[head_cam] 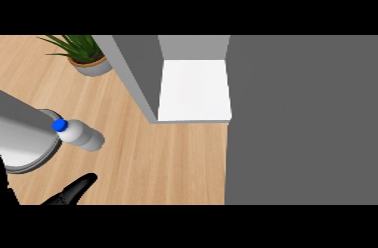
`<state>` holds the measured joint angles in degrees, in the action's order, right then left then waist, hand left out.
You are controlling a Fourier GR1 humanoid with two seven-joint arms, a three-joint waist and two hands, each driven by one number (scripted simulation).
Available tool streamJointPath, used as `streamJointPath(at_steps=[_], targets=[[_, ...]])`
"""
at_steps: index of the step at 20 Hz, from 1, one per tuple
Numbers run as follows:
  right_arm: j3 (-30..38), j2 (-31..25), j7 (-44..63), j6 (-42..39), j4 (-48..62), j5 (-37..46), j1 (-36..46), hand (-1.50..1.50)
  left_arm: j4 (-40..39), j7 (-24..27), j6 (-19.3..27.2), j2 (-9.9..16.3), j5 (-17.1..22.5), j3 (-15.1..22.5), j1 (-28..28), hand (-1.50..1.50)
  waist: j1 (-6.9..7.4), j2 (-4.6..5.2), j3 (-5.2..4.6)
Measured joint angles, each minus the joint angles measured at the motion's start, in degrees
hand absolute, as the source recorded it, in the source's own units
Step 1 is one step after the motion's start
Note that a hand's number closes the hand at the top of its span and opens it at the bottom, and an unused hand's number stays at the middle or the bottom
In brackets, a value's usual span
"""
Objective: Pick up the bottled water, place it into the cabinet and close the cabinet
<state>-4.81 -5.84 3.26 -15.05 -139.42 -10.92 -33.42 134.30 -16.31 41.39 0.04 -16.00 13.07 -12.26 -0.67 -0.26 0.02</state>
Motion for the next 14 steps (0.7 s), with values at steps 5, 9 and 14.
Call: streamJointPath(at_steps=[5, 9, 14], targets=[[1.4, 0.0, -2.5, -2.0, -0.1, -0.1, -3.1, -1.5, -0.3, 1.2, -0.2, 0.1, 0.7, 0.1, -1.3, -1.5, 0.06, 0.05, -0.02], [2.1, 0.0, -4.4, -3.2, -0.4, 0.0, -5.4, -1.5, -1.1, 2.7, 0.2, 0.0, 2.0, 0.0, -2.5, -1.5, 0.07, 0.05, -0.04], [2.3, 0.0, -6.6, -4.9, -0.5, 0.0, -7.9, -1.5, -5.7, 5.2, 0.3, 0.0, 6.1, -3.4, -1.9, -1.5, -0.08, 0.09, -0.08]])
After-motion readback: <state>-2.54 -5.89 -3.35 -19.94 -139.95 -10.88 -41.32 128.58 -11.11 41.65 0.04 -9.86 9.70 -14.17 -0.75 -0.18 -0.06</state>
